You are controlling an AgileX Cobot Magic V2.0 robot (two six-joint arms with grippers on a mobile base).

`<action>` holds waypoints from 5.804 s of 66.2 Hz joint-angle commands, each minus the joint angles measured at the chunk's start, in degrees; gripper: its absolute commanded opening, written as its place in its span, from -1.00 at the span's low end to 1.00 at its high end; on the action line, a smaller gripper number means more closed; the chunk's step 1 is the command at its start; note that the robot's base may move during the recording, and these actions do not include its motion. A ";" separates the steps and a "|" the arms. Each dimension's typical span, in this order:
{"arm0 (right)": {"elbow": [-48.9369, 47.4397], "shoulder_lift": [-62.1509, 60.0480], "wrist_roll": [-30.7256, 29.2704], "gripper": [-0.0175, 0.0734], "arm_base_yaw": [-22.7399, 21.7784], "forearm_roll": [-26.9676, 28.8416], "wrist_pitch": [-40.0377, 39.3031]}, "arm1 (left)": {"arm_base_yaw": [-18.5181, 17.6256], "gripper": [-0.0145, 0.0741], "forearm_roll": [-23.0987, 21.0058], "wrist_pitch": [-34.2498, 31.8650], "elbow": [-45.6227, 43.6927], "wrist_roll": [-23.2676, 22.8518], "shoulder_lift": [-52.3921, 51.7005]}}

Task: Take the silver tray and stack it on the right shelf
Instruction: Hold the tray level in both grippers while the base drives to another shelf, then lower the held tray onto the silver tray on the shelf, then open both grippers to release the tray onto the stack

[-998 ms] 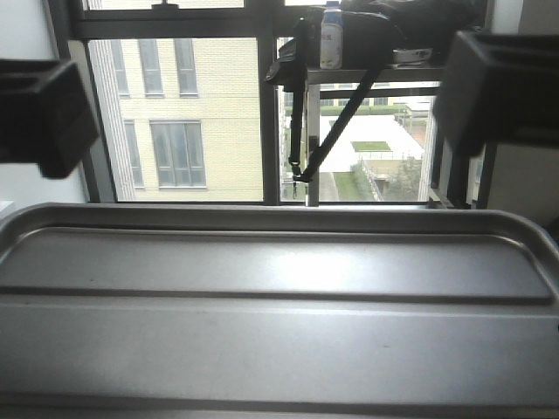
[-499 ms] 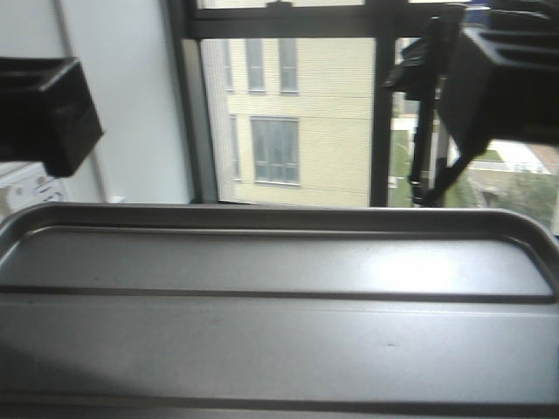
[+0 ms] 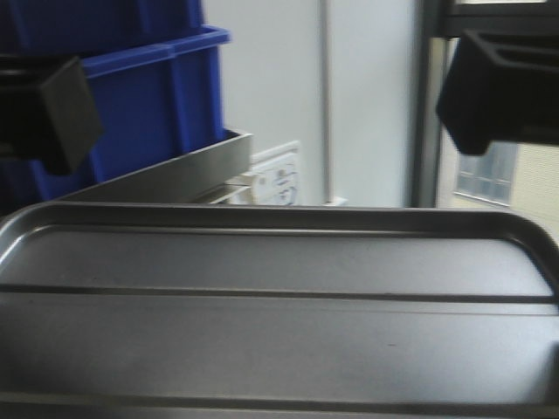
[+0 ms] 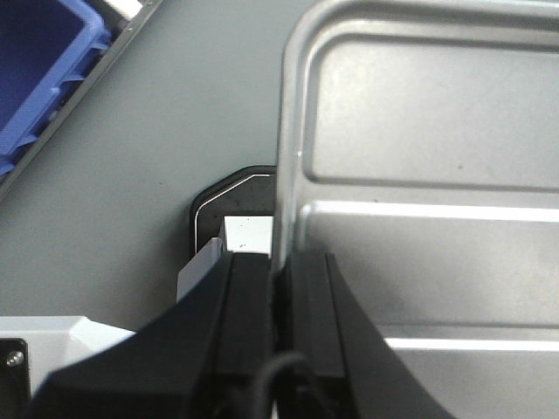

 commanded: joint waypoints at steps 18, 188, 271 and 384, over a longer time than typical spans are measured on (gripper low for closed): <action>-1.21 -1.13 -0.34 -0.46 -0.27 -2.32 13.25 | -0.37 -0.89 1.95 9.59 -1.27 -0.44 -1.48; -1.21 -1.13 -0.78 -0.46 -0.27 -3.90 9.90 | -0.37 -0.89 4.92 9.05 -1.27 1.93 -1.48; -22.64 32.84 -23.79 -0.46 -28.25 -6.61 -26.45 | 41.20 -0.89 -6.04 -32.68 -4.60 42.59 18.80; -24.46 32.18 -23.90 0.33 -28.19 -6.45 -23.43 | 41.20 -0.28 -6.70 -31.53 -7.30 42.59 20.59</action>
